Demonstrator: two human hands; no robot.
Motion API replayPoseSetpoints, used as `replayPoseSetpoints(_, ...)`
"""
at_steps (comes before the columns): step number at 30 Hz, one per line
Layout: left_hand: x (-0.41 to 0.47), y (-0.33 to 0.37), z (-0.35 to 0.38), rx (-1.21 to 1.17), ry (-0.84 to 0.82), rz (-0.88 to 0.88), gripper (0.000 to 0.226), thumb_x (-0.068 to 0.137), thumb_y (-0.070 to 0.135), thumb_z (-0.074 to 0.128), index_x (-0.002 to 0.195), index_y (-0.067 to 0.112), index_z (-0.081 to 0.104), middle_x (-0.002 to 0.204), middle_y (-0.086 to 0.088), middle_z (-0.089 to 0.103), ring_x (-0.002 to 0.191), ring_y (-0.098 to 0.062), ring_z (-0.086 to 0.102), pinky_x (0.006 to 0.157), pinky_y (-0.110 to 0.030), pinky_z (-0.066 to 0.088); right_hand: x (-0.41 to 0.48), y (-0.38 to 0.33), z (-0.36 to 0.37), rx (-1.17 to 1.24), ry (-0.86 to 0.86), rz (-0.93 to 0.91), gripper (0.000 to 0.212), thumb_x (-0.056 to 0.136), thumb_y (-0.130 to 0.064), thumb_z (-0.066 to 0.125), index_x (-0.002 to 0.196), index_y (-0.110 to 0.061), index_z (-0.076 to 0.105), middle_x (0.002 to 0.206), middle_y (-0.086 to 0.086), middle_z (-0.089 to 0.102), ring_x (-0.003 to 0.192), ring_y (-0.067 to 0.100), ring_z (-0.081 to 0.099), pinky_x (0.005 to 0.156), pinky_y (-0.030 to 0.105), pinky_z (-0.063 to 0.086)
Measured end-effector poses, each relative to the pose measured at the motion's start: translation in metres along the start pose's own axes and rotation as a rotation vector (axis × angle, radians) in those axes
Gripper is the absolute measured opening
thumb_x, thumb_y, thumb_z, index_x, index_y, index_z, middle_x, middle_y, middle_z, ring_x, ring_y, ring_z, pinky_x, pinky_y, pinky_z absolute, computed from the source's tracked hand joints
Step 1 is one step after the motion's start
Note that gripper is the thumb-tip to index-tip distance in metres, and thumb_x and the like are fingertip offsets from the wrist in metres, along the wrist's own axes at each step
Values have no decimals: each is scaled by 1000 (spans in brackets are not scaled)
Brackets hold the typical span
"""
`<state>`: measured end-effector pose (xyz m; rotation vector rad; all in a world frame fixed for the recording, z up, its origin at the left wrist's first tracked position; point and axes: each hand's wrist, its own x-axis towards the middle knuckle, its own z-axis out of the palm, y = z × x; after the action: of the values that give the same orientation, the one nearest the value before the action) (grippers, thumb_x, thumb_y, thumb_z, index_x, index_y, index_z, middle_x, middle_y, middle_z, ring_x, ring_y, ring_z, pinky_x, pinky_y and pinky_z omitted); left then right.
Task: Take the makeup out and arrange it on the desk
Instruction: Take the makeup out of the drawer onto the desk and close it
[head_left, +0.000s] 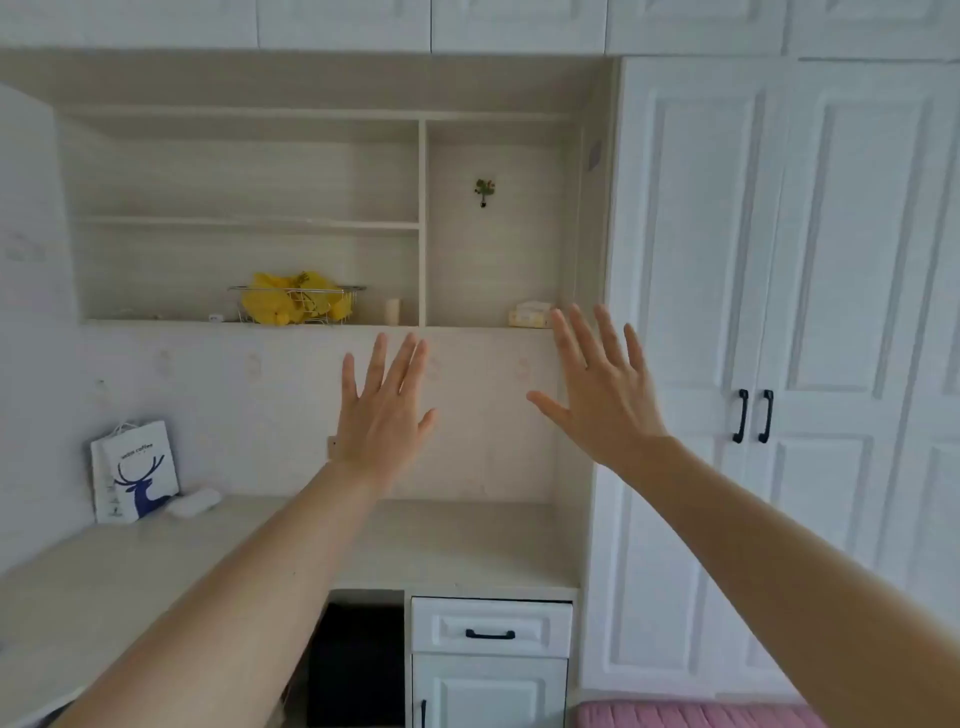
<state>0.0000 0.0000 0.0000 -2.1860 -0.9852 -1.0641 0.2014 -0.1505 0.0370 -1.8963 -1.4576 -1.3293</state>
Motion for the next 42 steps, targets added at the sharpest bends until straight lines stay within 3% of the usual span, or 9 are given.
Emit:
replayPoseSetpoints(6, -22, 5, 58, 13, 16, 23, 61, 90, 32, 57, 143, 9, 38, 144, -7, 47, 140, -29, 33, 114, -53, 22, -21, -3, 61, 41, -45, -31, 79, 86, -55, 53, 146, -8, 31, 150, 13, 36, 141, 31, 29, 113, 50, 28)
replayPoseSetpoints(13, -46, -1, 159, -178, -37, 83, 48, 88, 18, 61, 134, 6, 50, 128, -7, 61, 127, -29, 51, 100, -42, 46, -46, -19, 155, 87, -130, -26, 66, 89, -44, 55, 142, -7, 38, 143, 12, 46, 136, 30, 38, 110, 47, 34)
replayPoseSetpoints(19, -76, -18, 256, -233, -218, 66, 50, 93, 30, 30, 130, 7, 54, 126, -7, 62, 122, -27, 54, 103, -41, 45, -75, -40, 258, 104, -276, 6, 61, 87, -39, 60, 135, -4, 46, 134, 12, 55, 129, 31, 47, 104, 45, 40)
replayPoseSetpoints(21, -89, -25, 289, -236, -263, 73, 47, 94, 30, 33, 130, 8, 54, 126, -6, 62, 122, -27, 55, 103, -41, 45, -89, -47, 294, 108, -329, 10, 61, 85, -40, 62, 133, -4, 49, 131, 11, 57, 128, 31, 49, 104, 45, 41)
replayPoseSetpoints(27, -122, -31, 368, -253, -366, 44, 45, 81, 17, 72, 123, 8, 60, 116, -6, 68, 113, -27, 61, 98, -42, 48, -131, -66, 377, 155, -494, 40, 61, 79, -40, 70, 127, -7, 55, 123, 8, 62, 122, 30, 55, 99, 44, 46)
replayPoseSetpoints(29, -136, -29, 393, -248, -405, 42, 35, 87, 19, 62, 120, 8, 63, 113, -6, 69, 111, -26, 63, 97, -42, 50, -145, -70, 401, 169, -549, 33, 60, 77, -40, 73, 125, -7, 56, 121, 7, 63, 120, 30, 56, 98, 44, 48)
replayPoseSetpoints(32, -156, -24, 429, -260, -503, 11, 43, 88, 27, 38, 116, 9, 66, 107, -5, 70, 108, -24, 64, 97, -39, 49, -165, -74, 438, 184, -643, 32, 60, 75, -39, 74, 123, -6, 58, 118, 6, 64, 119, 31, 57, 95, 45, 50)
replayPoseSetpoints(37, -182, -6, 490, -273, -590, -58, 34, 81, 12, 68, 114, 8, 65, 103, -6, 69, 103, -26, 64, 98, -42, 47, -197, -75, 502, 218, -796, 32, 60, 69, -38, 79, 117, -7, 63, 110, 6, 68, 114, 30, 61, 91, 44, 52)
replayPoseSetpoints(42, -197, 15, 535, -255, -669, -124, 29, 87, 16, 56, 113, 7, 67, 109, -7, 69, 108, -29, 63, 95, -42, 49, -227, -74, 562, 276, -941, 2, 63, 56, -40, 86, 107, -7, 69, 99, 5, 71, 103, 28, 67, 82, 41, 57)
